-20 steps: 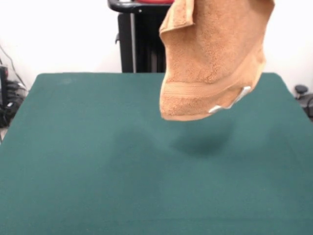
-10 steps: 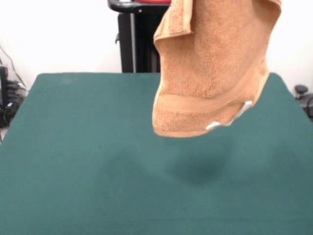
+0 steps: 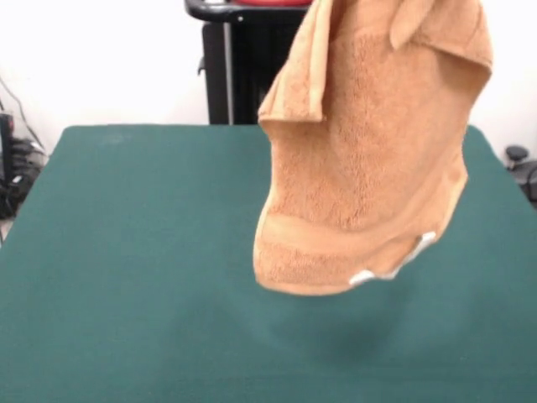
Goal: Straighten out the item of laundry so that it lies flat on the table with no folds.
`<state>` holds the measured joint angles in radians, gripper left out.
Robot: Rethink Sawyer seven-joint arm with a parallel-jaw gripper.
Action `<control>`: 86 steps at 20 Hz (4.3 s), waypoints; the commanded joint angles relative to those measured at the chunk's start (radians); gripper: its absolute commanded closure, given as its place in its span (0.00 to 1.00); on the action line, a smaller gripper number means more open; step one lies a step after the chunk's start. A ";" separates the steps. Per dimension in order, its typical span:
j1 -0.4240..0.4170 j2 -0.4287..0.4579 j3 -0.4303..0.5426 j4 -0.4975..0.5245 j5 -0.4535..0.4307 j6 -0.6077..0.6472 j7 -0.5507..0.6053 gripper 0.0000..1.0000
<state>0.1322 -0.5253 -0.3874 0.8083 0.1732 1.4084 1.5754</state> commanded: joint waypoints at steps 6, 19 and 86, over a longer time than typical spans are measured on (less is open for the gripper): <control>-0.046 0.269 0.004 -0.487 0.078 0.352 0.311 1.00; -0.096 0.377 -0.196 -0.723 0.276 0.500 0.303 1.00; 0.120 -0.398 -0.005 0.713 0.048 -0.419 0.083 0.00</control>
<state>0.2209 -0.9175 -0.4997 1.2825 0.2510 1.0047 1.5754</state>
